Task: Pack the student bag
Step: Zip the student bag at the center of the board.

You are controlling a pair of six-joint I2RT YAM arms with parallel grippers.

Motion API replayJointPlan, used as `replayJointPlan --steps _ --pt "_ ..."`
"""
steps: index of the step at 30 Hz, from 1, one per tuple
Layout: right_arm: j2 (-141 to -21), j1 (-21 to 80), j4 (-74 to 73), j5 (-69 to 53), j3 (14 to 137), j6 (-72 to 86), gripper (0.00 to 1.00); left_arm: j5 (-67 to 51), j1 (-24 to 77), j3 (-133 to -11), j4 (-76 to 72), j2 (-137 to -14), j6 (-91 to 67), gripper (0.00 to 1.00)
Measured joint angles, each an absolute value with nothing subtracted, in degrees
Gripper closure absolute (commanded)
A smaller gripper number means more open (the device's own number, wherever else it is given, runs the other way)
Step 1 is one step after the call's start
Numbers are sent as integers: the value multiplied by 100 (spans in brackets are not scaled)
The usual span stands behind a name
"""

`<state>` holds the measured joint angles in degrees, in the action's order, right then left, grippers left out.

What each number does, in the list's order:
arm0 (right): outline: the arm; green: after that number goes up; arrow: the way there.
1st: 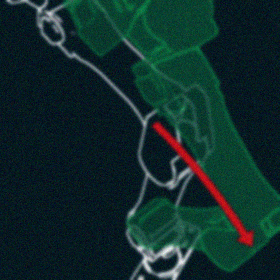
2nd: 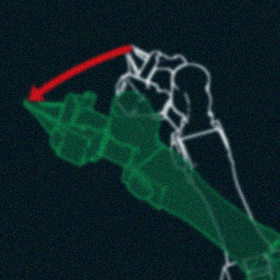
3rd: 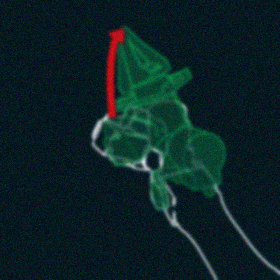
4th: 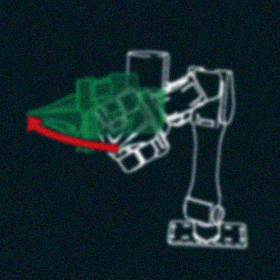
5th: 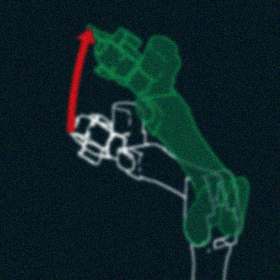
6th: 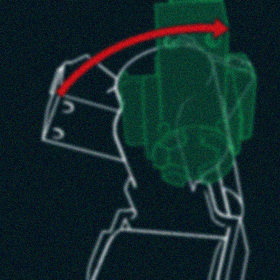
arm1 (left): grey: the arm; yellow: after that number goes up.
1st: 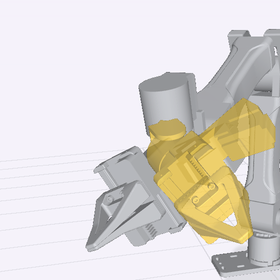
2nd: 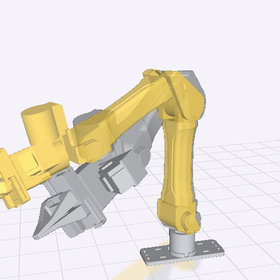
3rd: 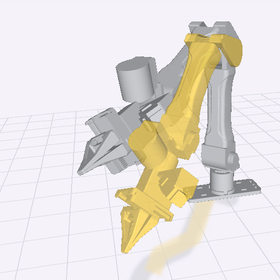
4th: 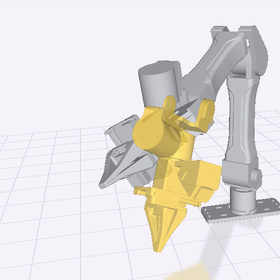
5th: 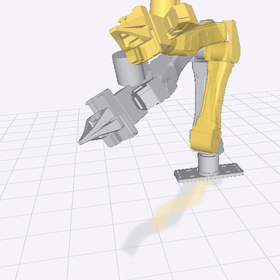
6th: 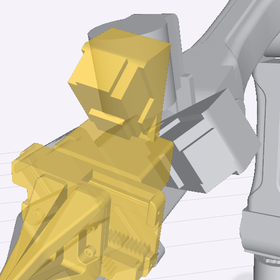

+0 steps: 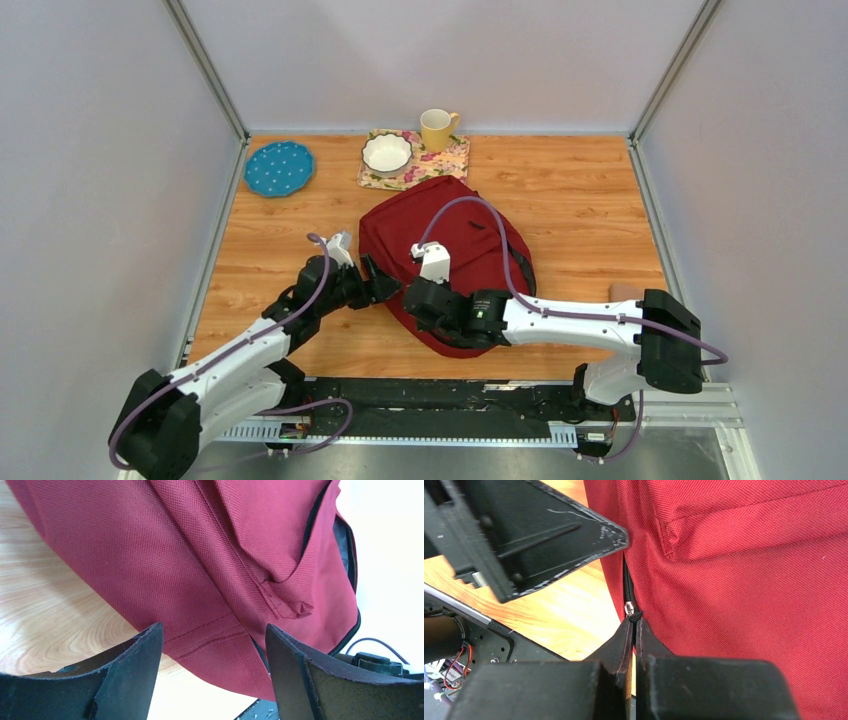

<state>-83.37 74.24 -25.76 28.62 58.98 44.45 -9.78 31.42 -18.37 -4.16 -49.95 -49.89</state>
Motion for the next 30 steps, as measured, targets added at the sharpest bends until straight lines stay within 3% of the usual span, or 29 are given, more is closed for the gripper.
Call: replayJointPlan --steps 6,22,26,27,30 --pt "-8337 7424 -2576 2797 5898 4394 100 -1400 3153 -2088 -694 -5881 -4945 18" --pt "-8099 7487 -2281 2639 5651 3682 100 -2158 3190 -2694 -1057 -6849 -4600 20" --pt "-8095 7489 -2279 2620 5651 3533 100 -2263 3197 -2705 -1055 -6973 -4530 42" --pt "-8095 7494 -2274 2615 5651 3505 100 -2272 3201 -2718 -1048 -7004 -4480 55" --pt "-8095 7496 -2250 2604 5651 3450 100 -2331 3218 -2733 -1052 -7061 -4421 72"
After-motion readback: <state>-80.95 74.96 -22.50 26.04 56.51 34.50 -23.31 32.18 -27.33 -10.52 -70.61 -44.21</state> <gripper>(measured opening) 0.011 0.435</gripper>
